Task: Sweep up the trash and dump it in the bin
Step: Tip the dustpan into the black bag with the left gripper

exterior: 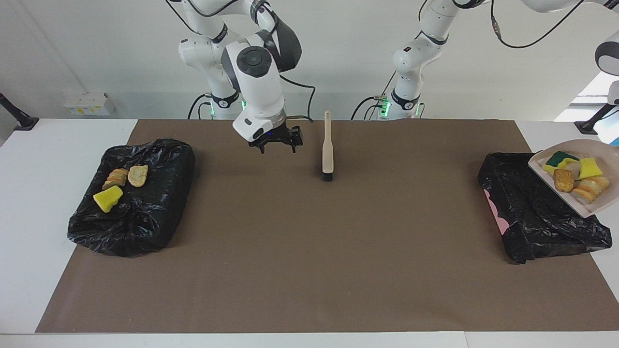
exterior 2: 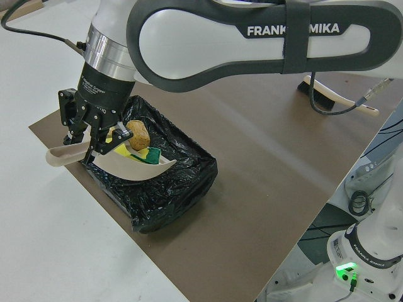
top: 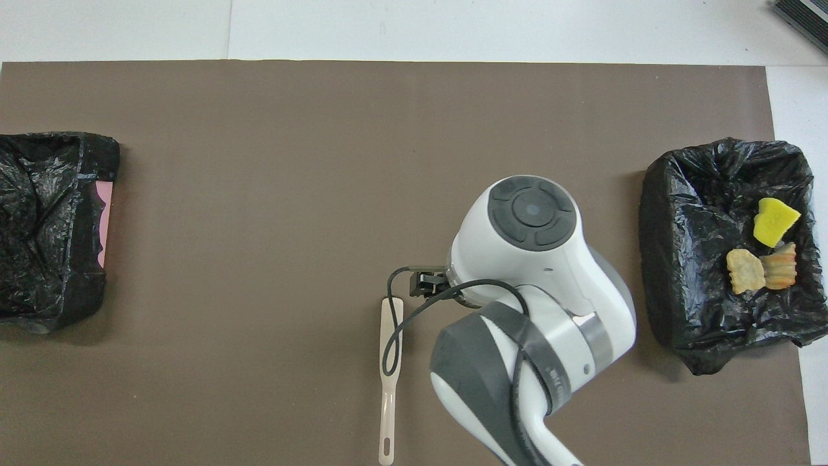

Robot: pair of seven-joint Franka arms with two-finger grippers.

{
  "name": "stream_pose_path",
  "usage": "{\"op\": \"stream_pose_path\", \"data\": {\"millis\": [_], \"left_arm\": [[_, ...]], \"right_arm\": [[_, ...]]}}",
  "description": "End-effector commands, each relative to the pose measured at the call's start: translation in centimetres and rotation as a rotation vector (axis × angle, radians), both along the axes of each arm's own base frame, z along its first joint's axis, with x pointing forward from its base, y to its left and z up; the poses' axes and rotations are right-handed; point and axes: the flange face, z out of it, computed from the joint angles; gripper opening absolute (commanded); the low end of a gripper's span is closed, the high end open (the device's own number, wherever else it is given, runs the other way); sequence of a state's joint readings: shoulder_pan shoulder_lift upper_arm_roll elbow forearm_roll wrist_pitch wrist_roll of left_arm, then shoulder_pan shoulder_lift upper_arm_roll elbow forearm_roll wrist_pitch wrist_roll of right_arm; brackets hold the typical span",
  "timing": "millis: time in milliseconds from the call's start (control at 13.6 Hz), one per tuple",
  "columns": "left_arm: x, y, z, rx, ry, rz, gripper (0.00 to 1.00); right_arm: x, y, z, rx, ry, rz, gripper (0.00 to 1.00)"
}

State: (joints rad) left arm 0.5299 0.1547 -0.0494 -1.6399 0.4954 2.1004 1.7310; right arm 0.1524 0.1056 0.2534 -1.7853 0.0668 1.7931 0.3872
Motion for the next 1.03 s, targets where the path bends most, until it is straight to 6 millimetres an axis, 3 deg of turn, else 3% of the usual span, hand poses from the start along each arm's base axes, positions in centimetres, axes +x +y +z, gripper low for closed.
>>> {"op": "stream_pose_path", "data": {"millis": [0,147,442,810,957], "left_arm": [[0.3,-0.9,0.3,0.098,0.038,-0.018,0.00],[0.7,-1.8,0.8,0.181,0.039,-0.004,0.00],[1.0,-2.3,1.7,0.339,0.071,-0.025,0.00],[1.5,-6.3,5.3,0.377,0.006,-0.085,0.00],[1.8,-8.3,5.2,0.323,-0.017,-0.090,0.00]], "right_arm": [[1.2,-3.9,1.6,-0.026,-0.030,0.007,1.00],[2.6,-7.5,3.8,-0.032,-0.056,0.042,1.00],[4.1,-12.9,5.7,-0.055,-0.085,0.062,1.00],[4.1,-19.7,8.6,-0.059,-0.086,0.043,1.00],[3.5,-21.7,10.0,-0.067,-0.098,0.043,1.00]]}}
